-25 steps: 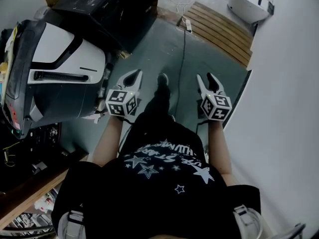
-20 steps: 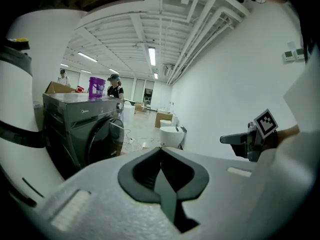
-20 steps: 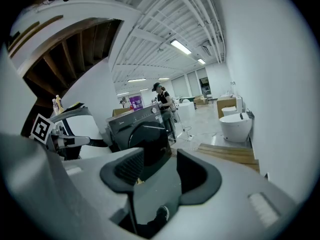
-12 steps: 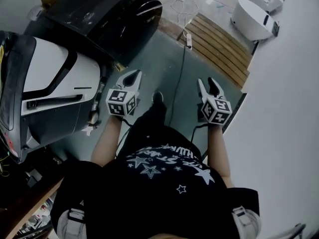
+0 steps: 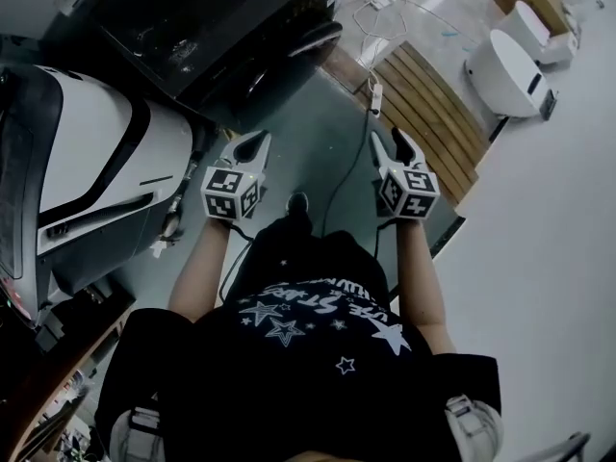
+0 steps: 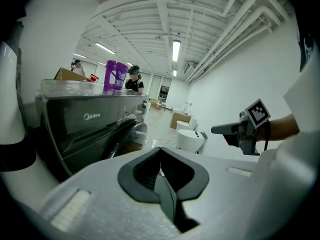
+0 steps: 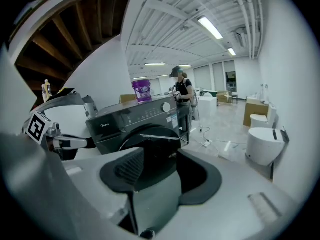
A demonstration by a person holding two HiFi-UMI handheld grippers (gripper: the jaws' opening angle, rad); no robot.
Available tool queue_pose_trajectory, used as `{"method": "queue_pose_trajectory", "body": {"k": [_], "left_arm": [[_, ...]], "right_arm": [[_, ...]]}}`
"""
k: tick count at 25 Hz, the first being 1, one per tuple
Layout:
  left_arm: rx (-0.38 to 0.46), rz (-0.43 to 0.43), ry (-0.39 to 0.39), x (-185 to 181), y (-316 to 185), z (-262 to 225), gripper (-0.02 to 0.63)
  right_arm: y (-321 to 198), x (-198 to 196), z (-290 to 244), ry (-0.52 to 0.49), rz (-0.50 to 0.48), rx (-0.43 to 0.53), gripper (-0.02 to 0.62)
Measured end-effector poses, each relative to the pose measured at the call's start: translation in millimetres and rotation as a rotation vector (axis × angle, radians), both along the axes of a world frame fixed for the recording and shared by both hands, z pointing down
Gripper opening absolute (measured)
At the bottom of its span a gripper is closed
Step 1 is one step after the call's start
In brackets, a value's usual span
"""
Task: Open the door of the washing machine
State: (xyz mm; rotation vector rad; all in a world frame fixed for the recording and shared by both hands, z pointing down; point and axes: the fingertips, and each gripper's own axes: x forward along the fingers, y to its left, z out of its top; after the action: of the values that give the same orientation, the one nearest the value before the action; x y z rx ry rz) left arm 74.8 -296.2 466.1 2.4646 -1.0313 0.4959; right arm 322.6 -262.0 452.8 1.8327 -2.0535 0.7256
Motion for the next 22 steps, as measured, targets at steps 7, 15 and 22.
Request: {"method": "queue_pose_trajectory", "body": {"k": [7,15,22], "left_arm": [[-0.020,-0.131,-0.004,-34,-23,7,0.011],[-0.043,-0.350,-0.052,-53,-36,15,0.011],[-0.075,-0.571,-0.092,-22,-50,17,0.011]], "right_arm": [[-97,-22,19,0.077,-0.196,-0.026,0.210],[-197,-10,64,0.160,-0.396,-0.079,0.210],[-270,5,101,0.203,-0.629,-0.113,0.210]]}}
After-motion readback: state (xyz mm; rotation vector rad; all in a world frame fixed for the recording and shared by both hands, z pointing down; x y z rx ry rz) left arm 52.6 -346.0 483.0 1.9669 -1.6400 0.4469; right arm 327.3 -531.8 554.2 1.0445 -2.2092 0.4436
